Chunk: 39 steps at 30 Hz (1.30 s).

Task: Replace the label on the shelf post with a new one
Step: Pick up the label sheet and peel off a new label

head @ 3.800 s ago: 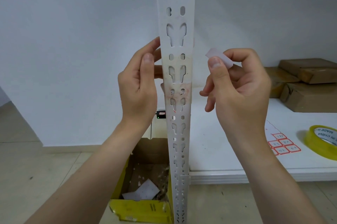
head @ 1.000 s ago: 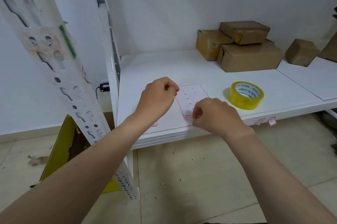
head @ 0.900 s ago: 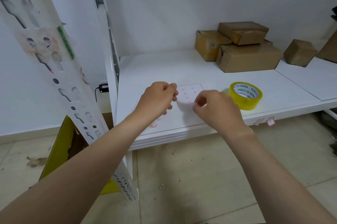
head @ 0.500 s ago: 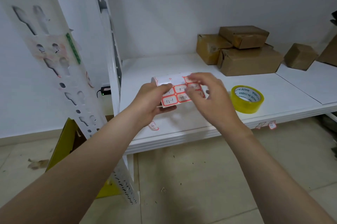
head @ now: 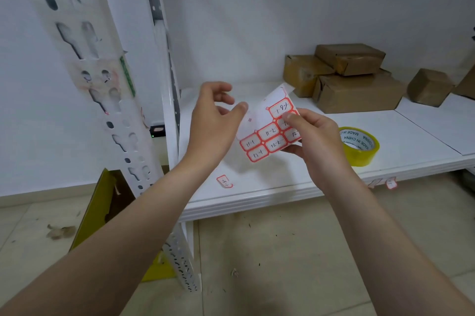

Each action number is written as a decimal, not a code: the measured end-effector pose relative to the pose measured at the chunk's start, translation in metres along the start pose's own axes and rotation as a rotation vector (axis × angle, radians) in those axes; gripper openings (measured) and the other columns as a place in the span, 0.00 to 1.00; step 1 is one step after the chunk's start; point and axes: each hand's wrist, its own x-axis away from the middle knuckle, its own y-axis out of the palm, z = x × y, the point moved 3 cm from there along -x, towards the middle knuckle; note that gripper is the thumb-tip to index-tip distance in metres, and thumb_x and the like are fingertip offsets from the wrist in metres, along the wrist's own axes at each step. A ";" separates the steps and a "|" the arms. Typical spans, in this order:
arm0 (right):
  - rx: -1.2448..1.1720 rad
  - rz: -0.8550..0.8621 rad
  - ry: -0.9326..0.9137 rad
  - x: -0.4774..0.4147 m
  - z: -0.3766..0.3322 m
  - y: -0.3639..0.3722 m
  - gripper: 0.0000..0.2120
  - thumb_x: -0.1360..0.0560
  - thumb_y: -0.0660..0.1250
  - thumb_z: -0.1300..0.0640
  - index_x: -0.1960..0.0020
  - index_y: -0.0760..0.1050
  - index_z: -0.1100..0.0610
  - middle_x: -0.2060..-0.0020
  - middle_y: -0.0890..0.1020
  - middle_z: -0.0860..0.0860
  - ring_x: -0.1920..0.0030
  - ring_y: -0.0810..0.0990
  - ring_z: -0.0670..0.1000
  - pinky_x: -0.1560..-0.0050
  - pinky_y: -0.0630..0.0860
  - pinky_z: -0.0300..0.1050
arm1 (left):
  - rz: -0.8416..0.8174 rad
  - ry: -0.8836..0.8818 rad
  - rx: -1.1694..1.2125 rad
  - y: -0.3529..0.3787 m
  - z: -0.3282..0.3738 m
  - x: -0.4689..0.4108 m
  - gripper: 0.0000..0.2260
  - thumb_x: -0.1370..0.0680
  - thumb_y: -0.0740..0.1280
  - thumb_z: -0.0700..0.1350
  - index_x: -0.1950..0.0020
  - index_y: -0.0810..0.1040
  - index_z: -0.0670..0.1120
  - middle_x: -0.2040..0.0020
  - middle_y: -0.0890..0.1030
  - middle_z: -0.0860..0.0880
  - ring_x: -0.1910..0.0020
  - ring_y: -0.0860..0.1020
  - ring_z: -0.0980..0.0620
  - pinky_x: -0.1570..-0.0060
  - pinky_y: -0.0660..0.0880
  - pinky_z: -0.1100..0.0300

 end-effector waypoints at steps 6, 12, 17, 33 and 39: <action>-0.056 -0.064 -0.072 0.007 -0.004 0.009 0.09 0.18 0.68 0.56 0.41 0.84 0.55 0.49 0.87 0.54 0.47 0.87 0.55 0.50 0.85 0.51 | -0.182 0.155 -0.092 0.014 0.015 0.013 0.11 0.20 0.72 0.51 0.38 0.82 0.54 0.41 0.82 0.57 0.43 0.81 0.57 0.49 0.79 0.67; -0.107 -0.096 -0.116 0.008 -0.005 0.009 0.09 0.18 0.67 0.57 0.41 0.83 0.56 0.47 0.86 0.56 0.45 0.86 0.57 0.47 0.85 0.57 | -0.158 0.146 -0.067 0.013 0.015 0.014 0.09 0.20 0.72 0.49 0.41 0.84 0.53 0.46 0.85 0.58 0.47 0.83 0.58 0.48 0.81 0.65; -0.104 -0.120 -0.152 0.008 -0.005 0.008 0.08 0.20 0.69 0.59 0.43 0.83 0.57 0.49 0.87 0.55 0.48 0.87 0.56 0.48 0.85 0.55 | -0.176 0.167 -0.062 0.013 0.017 0.013 0.07 0.21 0.73 0.50 0.43 0.85 0.54 0.48 0.85 0.59 0.48 0.83 0.59 0.49 0.81 0.65; -0.058 -0.065 -0.182 0.010 -0.006 0.008 0.08 0.21 0.72 0.56 0.43 0.83 0.56 0.52 0.88 0.52 0.50 0.88 0.53 0.48 0.86 0.52 | -0.151 0.163 -0.023 0.013 0.016 0.013 0.04 0.22 0.75 0.49 0.48 0.85 0.53 0.52 0.86 0.58 0.54 0.86 0.59 0.50 0.83 0.65; -0.023 -0.025 -0.195 0.010 -0.006 0.008 0.07 0.21 0.72 0.55 0.44 0.84 0.53 0.52 0.88 0.51 0.51 0.88 0.52 0.46 0.85 0.55 | -0.132 0.122 -0.052 0.014 0.017 0.013 0.03 0.22 0.75 0.50 0.51 0.84 0.53 0.55 0.86 0.59 0.56 0.86 0.59 0.50 0.84 0.62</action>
